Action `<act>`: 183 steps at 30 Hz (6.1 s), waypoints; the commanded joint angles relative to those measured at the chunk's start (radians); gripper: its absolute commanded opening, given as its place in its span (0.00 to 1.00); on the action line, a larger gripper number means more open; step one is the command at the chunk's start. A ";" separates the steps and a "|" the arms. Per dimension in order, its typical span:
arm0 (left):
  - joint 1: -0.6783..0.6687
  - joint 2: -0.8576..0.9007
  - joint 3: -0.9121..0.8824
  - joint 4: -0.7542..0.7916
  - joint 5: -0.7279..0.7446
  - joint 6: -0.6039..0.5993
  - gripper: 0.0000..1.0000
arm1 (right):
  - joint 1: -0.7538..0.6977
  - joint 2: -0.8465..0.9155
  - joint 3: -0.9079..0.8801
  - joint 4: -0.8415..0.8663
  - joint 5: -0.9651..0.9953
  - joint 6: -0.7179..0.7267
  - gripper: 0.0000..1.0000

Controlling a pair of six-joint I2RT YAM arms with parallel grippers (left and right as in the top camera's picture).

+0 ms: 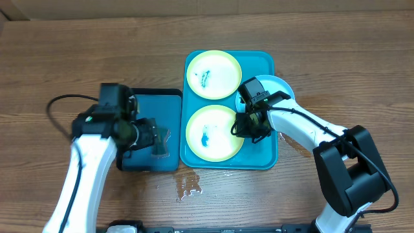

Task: Clean dirty plates on tray and stack at the side

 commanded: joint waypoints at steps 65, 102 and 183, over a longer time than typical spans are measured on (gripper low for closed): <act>-0.256 0.512 0.501 -0.058 0.140 -0.022 0.04 | -0.006 0.002 -0.027 -0.013 0.018 0.003 0.04; -0.481 0.750 0.380 0.243 0.333 -0.178 0.04 | -0.006 0.002 -0.027 -0.008 0.015 0.018 0.04; -0.382 0.409 0.467 -0.139 -0.243 -0.283 0.04 | -0.006 0.002 -0.027 -0.011 0.000 0.021 0.04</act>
